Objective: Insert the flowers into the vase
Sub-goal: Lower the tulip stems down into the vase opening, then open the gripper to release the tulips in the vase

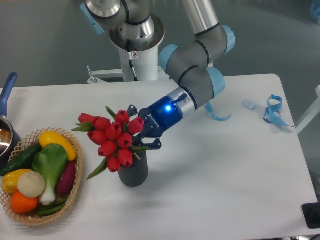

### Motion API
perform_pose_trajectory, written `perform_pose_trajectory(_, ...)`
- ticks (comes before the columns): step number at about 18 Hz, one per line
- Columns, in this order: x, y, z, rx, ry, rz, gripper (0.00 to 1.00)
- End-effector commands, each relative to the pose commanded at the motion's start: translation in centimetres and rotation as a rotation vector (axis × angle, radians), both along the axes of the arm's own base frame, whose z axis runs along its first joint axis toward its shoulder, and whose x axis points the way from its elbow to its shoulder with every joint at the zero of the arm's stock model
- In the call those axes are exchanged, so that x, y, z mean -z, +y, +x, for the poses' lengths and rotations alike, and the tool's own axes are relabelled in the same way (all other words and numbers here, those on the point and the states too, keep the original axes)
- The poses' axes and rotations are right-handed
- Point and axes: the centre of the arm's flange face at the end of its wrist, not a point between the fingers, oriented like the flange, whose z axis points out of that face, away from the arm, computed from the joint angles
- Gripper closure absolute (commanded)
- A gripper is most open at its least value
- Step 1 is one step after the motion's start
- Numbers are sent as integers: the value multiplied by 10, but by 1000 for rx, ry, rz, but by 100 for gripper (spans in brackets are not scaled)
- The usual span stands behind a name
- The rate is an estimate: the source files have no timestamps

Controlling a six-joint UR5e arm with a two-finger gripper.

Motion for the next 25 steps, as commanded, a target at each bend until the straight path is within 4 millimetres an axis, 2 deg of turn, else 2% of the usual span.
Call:
perform_pose_trajectory(5, 17, -1, 2, 3, -5, -5, 75)
perform_pose_trajectory(7, 24, -2, 1, 5, 11, 4, 70)
perform_pose_trajectory(11, 23, -7, -6, -5, 53, 29, 24)
perform_pose_trajectory(15, 18, -6, -9, -7, 67, 35, 0)
perform_pose_trajectory(19, 14, -12, -14, -16, 122, 20, 0)
perform_pose_trajectory(25, -19, -26, -9, -28, 305, -93, 0)
